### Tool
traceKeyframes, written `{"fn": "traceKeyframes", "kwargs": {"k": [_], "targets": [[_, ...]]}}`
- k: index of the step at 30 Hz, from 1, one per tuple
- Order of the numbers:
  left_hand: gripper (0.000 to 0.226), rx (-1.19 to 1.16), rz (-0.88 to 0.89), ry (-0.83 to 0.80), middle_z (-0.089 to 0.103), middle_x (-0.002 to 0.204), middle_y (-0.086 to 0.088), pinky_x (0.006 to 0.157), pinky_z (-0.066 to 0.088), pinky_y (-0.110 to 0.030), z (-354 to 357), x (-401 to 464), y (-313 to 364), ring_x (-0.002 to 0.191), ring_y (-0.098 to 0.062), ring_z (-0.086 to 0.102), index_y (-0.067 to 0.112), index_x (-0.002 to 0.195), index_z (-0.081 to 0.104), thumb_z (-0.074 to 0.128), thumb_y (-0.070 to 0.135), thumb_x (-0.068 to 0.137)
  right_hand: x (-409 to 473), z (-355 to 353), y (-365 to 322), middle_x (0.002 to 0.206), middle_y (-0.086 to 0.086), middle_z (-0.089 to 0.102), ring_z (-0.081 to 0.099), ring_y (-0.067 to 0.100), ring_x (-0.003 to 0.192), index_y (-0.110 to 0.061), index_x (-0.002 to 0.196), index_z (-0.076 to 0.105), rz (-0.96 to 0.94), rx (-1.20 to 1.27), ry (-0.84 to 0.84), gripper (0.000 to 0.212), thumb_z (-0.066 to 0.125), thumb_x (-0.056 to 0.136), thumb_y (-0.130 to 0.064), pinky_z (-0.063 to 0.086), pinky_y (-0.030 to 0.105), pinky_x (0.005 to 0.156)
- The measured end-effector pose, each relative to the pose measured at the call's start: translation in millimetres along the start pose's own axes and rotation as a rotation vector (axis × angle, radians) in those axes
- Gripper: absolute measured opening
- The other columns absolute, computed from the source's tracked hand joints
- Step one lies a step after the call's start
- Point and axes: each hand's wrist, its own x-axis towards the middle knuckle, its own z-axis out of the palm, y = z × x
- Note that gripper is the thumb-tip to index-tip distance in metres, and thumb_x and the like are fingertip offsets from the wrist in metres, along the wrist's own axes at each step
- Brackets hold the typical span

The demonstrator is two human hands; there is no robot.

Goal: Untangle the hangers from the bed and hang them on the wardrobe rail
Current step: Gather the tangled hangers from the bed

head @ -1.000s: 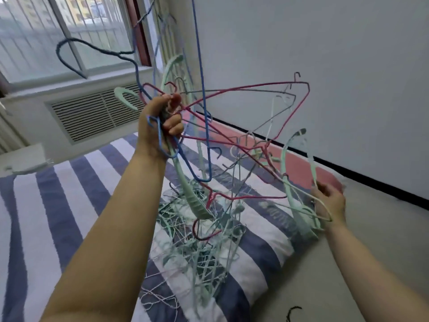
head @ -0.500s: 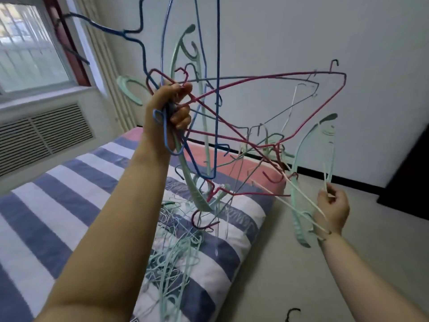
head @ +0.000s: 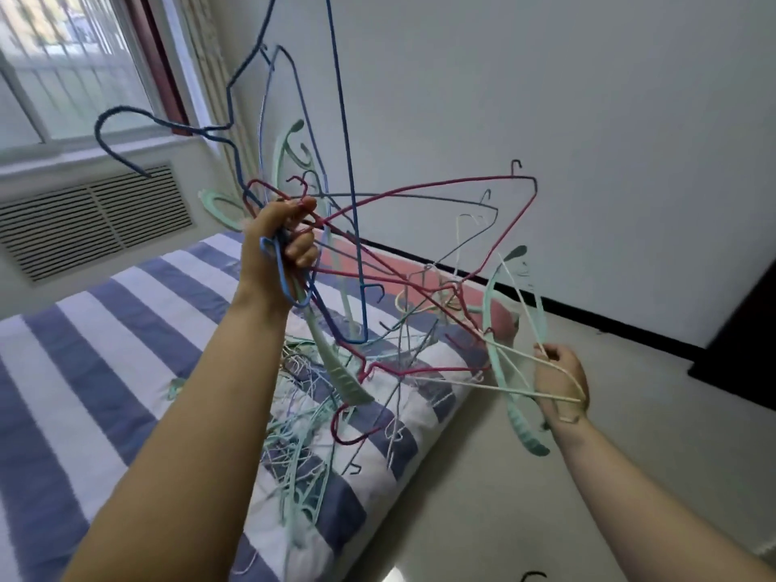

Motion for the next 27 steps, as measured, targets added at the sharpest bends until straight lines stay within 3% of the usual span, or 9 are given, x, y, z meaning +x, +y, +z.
{"fn": "traceKeyframes", "kwargs": {"k": [6,9,12,18,21,24,27], "targets": [[0.013,-0.055,-0.074,-0.006,0.049,0.076,0.004,0.032,0.03,-0.016,-41,24,1,0.032,-0.003,0.032,0.012,0.077,0.055,0.047,0.015,0.087,-2,24,-4,0.1,0.006,0.063,0.059,0.028,0.088,-0.023,0.096,0.061,-0.034,0.016,0.061,0.01,0.053,0.092,-0.026,0.046,0.034,0.075],[0.018,-0.034,-0.111,-0.012,0.061,0.075,0.003,0.032,0.028,-0.015,-39,40,-9,0.032,-0.003,0.03,0.013,0.076,0.052,0.044,0.011,0.093,-6,33,6,0.09,0.005,0.064,0.061,0.03,0.085,-0.025,0.091,0.059,0.013,0.059,0.033,0.003,0.057,0.089,-0.024,0.048,0.037,0.076],[0.016,-0.015,-0.182,-0.085,0.066,0.075,0.004,0.032,0.026,-0.015,-32,57,-23,0.032,-0.003,0.029,0.013,0.078,0.05,0.044,0.009,0.092,-17,39,27,0.083,0.005,0.064,0.064,0.035,0.084,-0.028,0.087,0.059,0.127,0.087,0.035,0.001,0.059,0.087,-0.028,0.053,0.043,0.075],[0.005,-0.01,-0.39,-0.262,0.065,0.075,0.002,0.03,0.027,-0.015,-13,76,-74,0.031,-0.003,0.03,0.011,0.077,0.054,0.052,0.014,0.08,-57,20,70,0.083,0.011,0.063,0.06,0.029,0.078,-0.014,0.092,0.06,0.336,0.048,0.064,0.002,0.059,0.091,-0.014,0.051,0.042,0.074],[0.005,0.013,-0.517,-0.342,0.067,0.076,0.004,0.031,0.026,-0.014,5,75,-102,0.031,-0.003,0.029,0.011,0.079,0.051,0.05,0.011,0.084,-82,-7,94,0.081,0.012,0.063,0.057,0.024,0.077,-0.008,0.094,0.062,0.473,0.049,0.012,0.005,0.062,0.089,-0.009,0.046,0.03,0.072],[0.019,-0.003,-0.635,-0.392,0.068,0.074,0.004,0.033,0.021,-0.013,28,60,-129,0.031,-0.003,0.027,0.012,0.078,0.054,0.042,0.008,0.092,-110,-43,121,0.07,0.005,0.066,0.059,0.017,0.064,-0.003,0.091,0.067,0.599,0.054,-0.082,0.005,0.066,0.086,-0.005,0.046,0.021,0.058],[0.019,-0.053,-0.737,-0.45,0.069,0.075,0.003,0.033,0.021,-0.013,55,36,-157,0.031,-0.003,0.027,0.011,0.074,0.058,0.046,0.008,0.088,-138,-81,148,0.058,0.007,0.067,0.06,0.016,0.046,0.004,0.091,0.068,0.785,0.177,-0.159,0.013,0.056,0.091,-0.002,0.046,0.025,0.052]]}}
